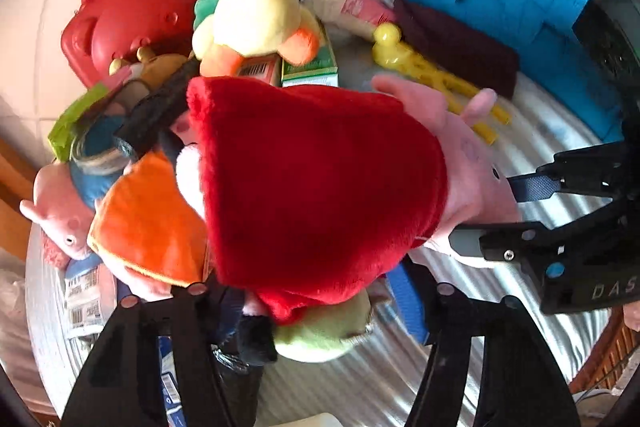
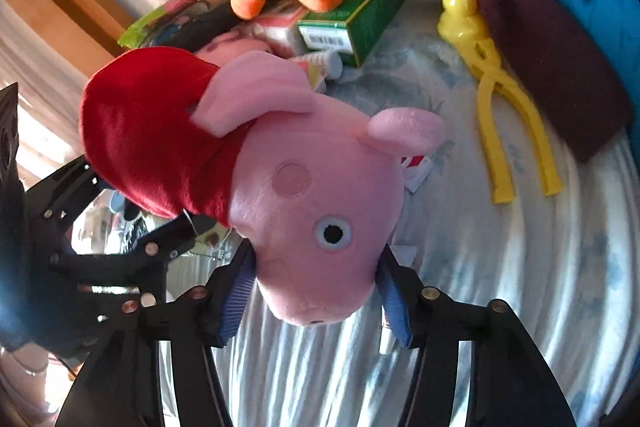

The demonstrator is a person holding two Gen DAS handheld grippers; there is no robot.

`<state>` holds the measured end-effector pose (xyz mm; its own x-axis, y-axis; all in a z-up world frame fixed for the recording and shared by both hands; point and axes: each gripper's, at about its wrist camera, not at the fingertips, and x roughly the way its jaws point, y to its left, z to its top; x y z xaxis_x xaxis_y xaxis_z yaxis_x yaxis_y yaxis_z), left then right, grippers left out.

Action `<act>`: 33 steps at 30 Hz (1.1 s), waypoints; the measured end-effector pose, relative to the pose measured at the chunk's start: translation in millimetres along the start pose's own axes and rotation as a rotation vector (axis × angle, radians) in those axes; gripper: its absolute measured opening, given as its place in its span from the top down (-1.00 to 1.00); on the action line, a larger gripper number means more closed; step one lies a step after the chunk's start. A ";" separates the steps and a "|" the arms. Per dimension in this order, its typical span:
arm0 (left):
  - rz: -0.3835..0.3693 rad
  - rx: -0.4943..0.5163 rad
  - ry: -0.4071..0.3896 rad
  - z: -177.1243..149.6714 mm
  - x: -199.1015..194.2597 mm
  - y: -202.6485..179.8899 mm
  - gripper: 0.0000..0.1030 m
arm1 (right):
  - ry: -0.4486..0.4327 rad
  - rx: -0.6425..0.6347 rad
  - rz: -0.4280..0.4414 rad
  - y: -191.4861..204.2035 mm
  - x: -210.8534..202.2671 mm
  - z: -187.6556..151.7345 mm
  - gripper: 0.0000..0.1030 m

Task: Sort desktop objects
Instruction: 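Grasp the pink pig plush in red dress with both tools together, then lift the pig plush with both tools over the blue bin and release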

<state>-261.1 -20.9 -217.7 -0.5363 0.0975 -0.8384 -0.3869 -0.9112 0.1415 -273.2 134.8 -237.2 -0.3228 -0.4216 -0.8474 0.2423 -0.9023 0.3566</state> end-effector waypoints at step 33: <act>-0.286 0.173 -0.561 320.8 -204.5 -152.0 -0.20 | -0.466 0.112 -0.497 -62.0 -396.9 129.1 -0.08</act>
<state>-333.3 226.1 101.1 -0.6864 0.5629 -0.4604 -0.6621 -0.7456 0.0755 -278.3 346.4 127.9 -0.7369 0.0726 -0.6721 -0.1243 -0.9918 0.0291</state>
